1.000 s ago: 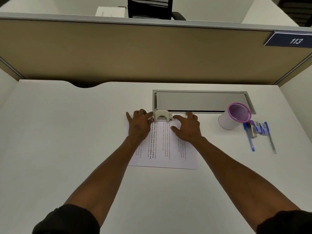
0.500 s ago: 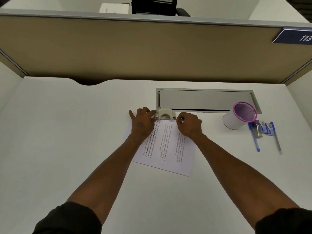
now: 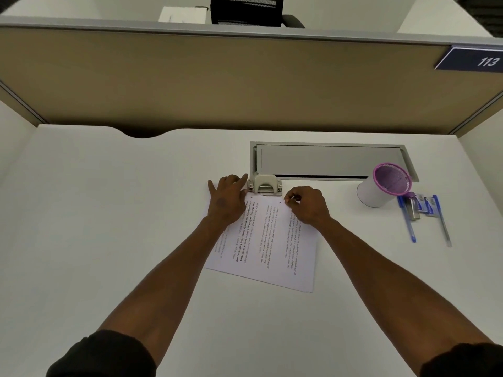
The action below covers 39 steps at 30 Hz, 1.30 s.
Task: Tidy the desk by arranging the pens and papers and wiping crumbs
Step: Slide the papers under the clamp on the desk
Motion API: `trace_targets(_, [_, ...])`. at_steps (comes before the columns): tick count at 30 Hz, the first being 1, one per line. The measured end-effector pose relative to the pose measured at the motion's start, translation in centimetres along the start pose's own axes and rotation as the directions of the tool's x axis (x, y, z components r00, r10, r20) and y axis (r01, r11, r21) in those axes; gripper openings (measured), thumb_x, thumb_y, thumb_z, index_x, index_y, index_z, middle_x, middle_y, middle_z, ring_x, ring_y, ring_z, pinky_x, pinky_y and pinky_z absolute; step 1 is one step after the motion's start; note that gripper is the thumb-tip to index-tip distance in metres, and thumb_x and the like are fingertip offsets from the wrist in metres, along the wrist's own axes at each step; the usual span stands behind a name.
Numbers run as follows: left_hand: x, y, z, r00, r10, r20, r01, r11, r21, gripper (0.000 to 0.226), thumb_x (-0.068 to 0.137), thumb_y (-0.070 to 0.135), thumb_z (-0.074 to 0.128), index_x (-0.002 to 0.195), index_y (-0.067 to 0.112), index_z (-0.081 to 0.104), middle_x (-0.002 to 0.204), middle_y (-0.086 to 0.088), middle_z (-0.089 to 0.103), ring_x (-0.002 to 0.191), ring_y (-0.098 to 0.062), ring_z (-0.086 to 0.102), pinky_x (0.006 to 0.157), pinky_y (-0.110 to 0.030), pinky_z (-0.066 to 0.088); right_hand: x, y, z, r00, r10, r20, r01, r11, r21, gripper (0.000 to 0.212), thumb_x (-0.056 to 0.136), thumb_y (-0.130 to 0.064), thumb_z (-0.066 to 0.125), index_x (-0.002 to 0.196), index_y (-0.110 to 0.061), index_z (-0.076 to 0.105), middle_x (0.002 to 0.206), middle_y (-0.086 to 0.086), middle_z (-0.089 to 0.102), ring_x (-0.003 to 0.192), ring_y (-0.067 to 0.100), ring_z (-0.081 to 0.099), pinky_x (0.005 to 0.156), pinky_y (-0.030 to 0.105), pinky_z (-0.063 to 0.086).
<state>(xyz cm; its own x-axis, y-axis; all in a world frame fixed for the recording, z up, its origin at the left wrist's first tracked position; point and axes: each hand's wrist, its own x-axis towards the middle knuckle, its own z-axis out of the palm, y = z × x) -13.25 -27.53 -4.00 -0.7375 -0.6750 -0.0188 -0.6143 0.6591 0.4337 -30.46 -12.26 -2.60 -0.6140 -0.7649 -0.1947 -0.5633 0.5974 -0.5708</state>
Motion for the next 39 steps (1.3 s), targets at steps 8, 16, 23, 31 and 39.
trace_targets(8, [-3.5,-1.1,0.1,0.992,0.044,-0.121,-0.053,0.996,-0.071,0.045,0.098,0.029,0.051,0.141,0.015,0.050,0.138,-0.009,0.055,0.134,-0.026,0.044,0.123,-0.051,0.010,-1.2,0.0,-0.5,0.997,-0.046,0.054,0.047,0.999,-0.018,0.008,0.087,-0.027,0.067,0.090,-0.022,0.072,0.095,0.000,0.072,0.088,0.018,0.064,0.084,0.041,0.054])
trace_targets(16, [-6.0,-1.4,0.3,0.992,0.108,-0.065,-0.113,0.989,-0.090,0.031,0.094,0.026,0.058,0.119,0.010,0.067,0.120,-0.008,0.065,0.113,-0.025,0.057,0.104,-0.036,0.040,-2.6,-0.6,-0.3,0.992,-0.067,0.106,0.068,0.998,-0.006,0.004,0.087,-0.030,0.068,0.086,-0.028,0.070,0.096,-0.002,0.070,0.088,0.016,0.063,0.086,0.042,0.054])
trace_targets(23, [-6.5,-0.6,-0.4,0.992,0.124,0.009,-0.123,0.989,-0.088,0.027,0.094,0.020,0.057,0.118,0.013,0.068,0.112,-0.006,0.067,0.105,-0.024,0.057,0.093,-0.032,0.040,-3.7,-1.7,-0.4,0.987,-0.097,0.129,0.098,0.995,-0.004,0.005,0.087,-0.033,0.068,0.087,-0.028,0.071,0.098,-0.003,0.070,0.091,0.014,0.063,0.089,0.044,0.052])
trace_targets(31, [-7.3,-0.5,-1.5,0.994,0.022,0.105,0.002,0.975,-0.224,0.013,0.094,0.018,0.059,0.097,0.011,0.071,0.097,-0.006,0.073,0.092,-0.022,0.066,0.080,-0.030,0.050,-4.6,-1.7,-0.3,0.990,-0.131,0.045,0.133,0.990,-0.037,0.011,0.084,-0.040,0.068,0.092,-0.032,0.070,0.097,-0.008,0.070,0.098,0.015,0.061,0.093,0.046,0.045])
trace_targets(39, [-10.3,-1.3,-1.9,0.991,-0.128,0.027,0.129,0.920,-0.370,0.009,0.092,0.014,0.063,0.090,0.013,0.072,0.089,0.001,0.072,0.084,-0.013,0.066,0.079,-0.026,0.051,-12.4,0.3,-0.8,0.849,0.212,-0.484,-0.048,0.943,0.330,0.035,0.084,-0.030,0.071,0.117,-0.022,0.063,0.117,0.003,0.063,0.107,0.019,0.059,0.093,0.035,0.048])
